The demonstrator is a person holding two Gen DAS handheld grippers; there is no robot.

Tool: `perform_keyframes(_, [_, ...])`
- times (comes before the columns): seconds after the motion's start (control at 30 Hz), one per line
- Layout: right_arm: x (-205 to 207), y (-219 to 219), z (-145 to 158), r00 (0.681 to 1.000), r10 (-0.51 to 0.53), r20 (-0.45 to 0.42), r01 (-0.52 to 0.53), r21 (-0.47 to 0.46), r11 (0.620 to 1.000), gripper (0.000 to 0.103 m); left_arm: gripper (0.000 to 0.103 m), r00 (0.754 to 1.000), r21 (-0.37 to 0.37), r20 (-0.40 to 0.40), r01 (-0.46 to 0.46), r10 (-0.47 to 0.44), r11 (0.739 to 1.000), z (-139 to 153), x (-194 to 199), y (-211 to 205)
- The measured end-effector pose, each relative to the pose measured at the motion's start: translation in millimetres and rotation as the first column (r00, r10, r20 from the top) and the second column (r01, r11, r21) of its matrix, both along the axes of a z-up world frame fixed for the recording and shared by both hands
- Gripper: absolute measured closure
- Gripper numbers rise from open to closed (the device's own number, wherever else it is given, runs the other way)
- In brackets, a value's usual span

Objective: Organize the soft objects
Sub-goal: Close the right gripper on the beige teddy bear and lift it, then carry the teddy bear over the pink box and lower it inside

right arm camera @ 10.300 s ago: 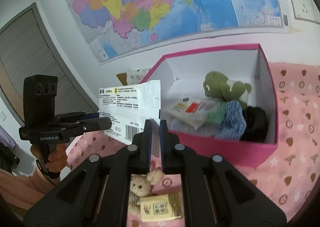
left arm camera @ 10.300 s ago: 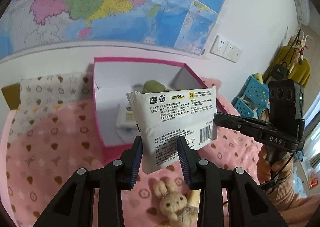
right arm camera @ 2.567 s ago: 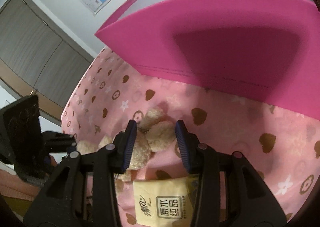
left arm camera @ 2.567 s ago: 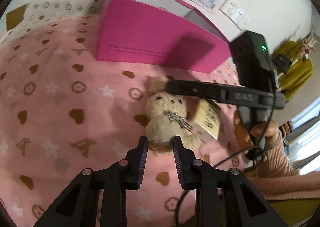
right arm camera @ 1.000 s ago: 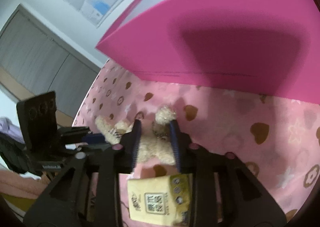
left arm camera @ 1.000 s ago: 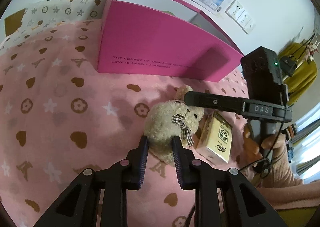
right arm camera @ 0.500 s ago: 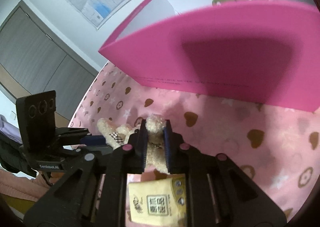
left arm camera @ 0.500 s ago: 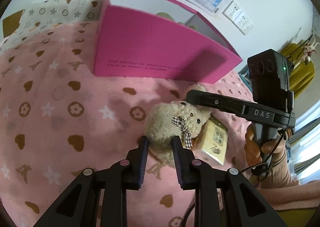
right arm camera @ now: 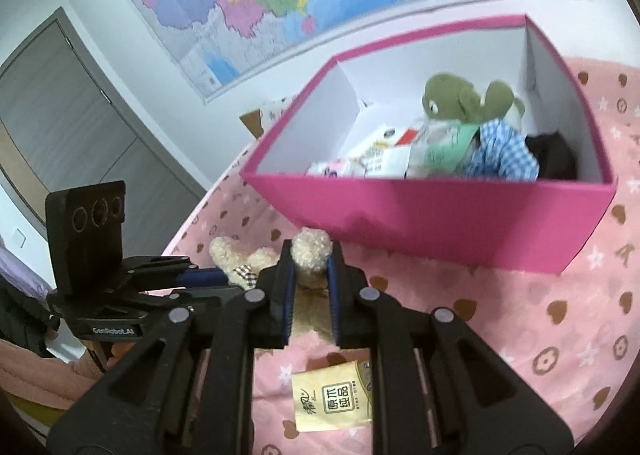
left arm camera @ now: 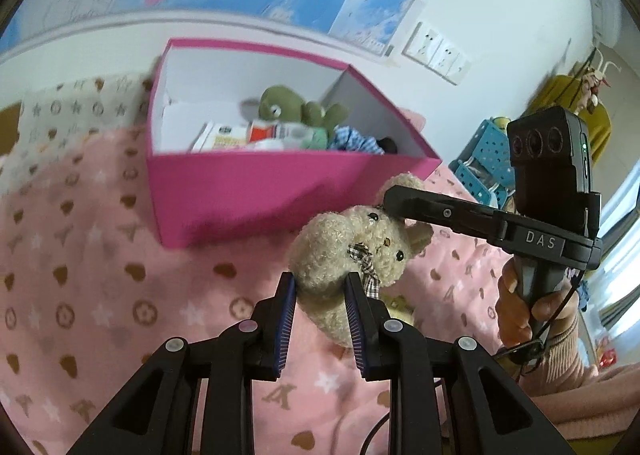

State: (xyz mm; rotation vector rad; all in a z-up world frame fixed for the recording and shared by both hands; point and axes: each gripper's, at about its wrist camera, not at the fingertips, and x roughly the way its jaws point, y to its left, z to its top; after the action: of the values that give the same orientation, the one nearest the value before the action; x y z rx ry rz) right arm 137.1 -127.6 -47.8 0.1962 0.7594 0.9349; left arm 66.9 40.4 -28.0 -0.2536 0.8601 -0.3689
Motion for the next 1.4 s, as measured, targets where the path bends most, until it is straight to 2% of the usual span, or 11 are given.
perform_keyframes(0.73, [14,-2,56,0.993,-0.049,0.11,0.045,0.04,0.998,0.085,0.079,0.993,0.059,0.119,-0.003,-0.004,0.998,44,30,2])
perform_keyframes(1.4, [50,7,66,0.991,-0.07,0.11,0.064,0.054,0.996,0.084,0.079,0.992,0.079,0.124,-0.031,0.021,0.996,52,64,8])
